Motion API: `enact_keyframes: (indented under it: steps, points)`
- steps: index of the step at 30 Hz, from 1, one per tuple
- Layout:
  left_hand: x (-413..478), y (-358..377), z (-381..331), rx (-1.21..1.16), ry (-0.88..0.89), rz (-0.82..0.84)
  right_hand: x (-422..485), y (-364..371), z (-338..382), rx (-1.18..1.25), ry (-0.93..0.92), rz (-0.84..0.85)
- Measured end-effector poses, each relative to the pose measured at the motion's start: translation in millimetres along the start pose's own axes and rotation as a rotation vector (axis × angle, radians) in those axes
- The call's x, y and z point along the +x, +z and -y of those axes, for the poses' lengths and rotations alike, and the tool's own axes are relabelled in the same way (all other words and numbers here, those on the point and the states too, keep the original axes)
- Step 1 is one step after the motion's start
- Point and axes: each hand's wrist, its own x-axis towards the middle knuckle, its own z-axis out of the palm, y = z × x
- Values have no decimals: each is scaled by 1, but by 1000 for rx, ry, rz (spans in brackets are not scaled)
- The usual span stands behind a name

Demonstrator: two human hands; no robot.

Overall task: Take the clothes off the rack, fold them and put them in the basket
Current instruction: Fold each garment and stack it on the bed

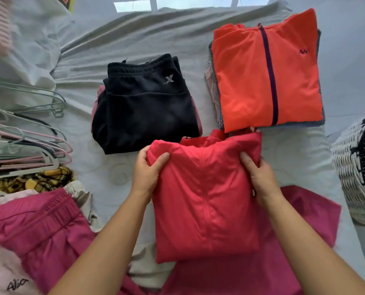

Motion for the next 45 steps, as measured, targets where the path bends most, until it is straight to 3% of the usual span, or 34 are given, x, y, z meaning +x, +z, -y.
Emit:
enact_keyframes:
  steps: [3,6,9,11,13,16,20,30,38,42,45]
  points:
    - [16,9,8,185,25,-114,25,9,-12,-144,-54,-141]
    - [15,11,5,26,-17,-220,25,14,-14,-139,-87,-150]
    - [6,9,15,75,-74,-108,14,8,-21,-190,-103,-146]
    - [2,4,24,154,-117,-148,12,3,-23,-198,-108,-155]
    - [-8,2,24,103,-218,-192,6,-1,-23,-104,-22,-95]
    - [-36,4,25,42,-355,-44,-18,-9,-32,-61,179,88]
    - [-55,3,15,16,-375,50,-23,-18,-23,-31,280,171]
    - [-112,5,-63,-229,-77,-213,-66,-41,68,173,89,272]
    - [-51,67,-179,-309,261,-39,-14,-68,206,214,-240,256]
    - [16,131,-208,-232,228,-1,67,-92,250,-35,-311,66]
    - [41,166,-186,286,157,-113,114,-98,234,-512,-233,-110]
